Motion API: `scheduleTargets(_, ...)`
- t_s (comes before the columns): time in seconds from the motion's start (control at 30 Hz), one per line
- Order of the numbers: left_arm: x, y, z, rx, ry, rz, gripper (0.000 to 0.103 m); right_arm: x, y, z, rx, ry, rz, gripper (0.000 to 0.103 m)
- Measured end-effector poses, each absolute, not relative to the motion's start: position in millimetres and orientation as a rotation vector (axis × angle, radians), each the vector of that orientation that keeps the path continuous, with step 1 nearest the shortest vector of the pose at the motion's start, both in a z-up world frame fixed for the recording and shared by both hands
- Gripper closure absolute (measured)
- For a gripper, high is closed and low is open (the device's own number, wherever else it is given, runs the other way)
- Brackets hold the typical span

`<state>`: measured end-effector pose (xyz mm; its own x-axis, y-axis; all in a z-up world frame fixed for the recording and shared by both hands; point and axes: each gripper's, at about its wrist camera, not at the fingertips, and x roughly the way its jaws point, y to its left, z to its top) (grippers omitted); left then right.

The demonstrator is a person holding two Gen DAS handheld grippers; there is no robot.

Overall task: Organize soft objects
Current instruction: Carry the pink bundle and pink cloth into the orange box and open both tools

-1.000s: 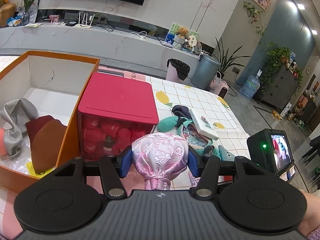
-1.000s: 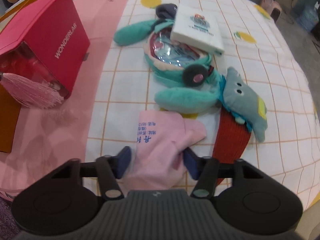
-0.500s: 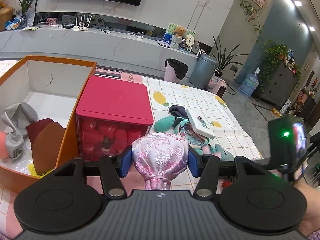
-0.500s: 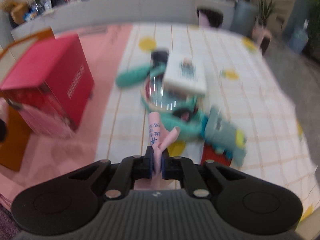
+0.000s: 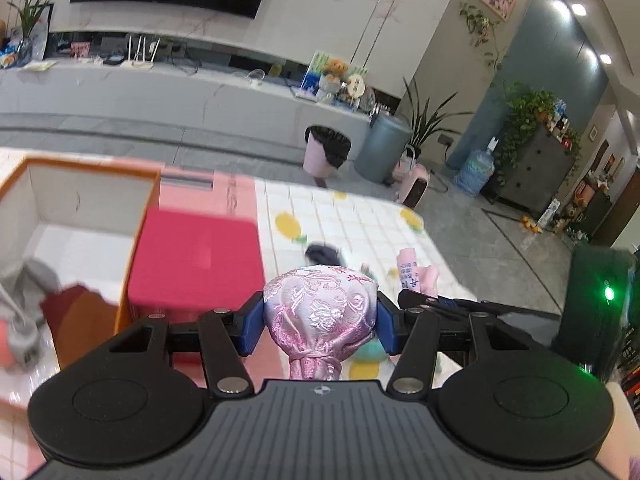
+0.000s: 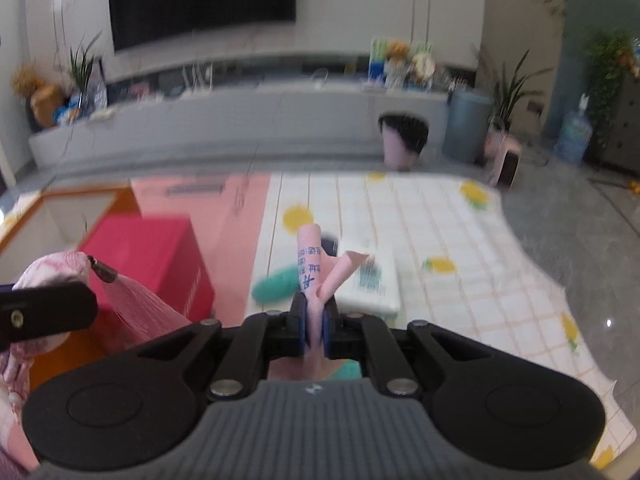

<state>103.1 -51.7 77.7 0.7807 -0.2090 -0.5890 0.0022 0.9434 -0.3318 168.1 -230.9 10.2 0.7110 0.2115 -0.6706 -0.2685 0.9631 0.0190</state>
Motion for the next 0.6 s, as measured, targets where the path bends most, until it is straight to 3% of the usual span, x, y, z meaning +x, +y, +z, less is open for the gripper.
scheduleTargets(0.4, 106.1, -7.9, 161.5, -0.153, 0.469, 0.029, 0.040, 160.9, -196.9, 96.2, -0.036, 0.434, 0.233, 0.098)
scheduleTargets(0.6, 97.3, 36.2, 171.3, -0.136, 0.423, 0.123, 0.040, 161.1, -149.6, 130.0, -0.019, 0.292, 0.365, 0.098)
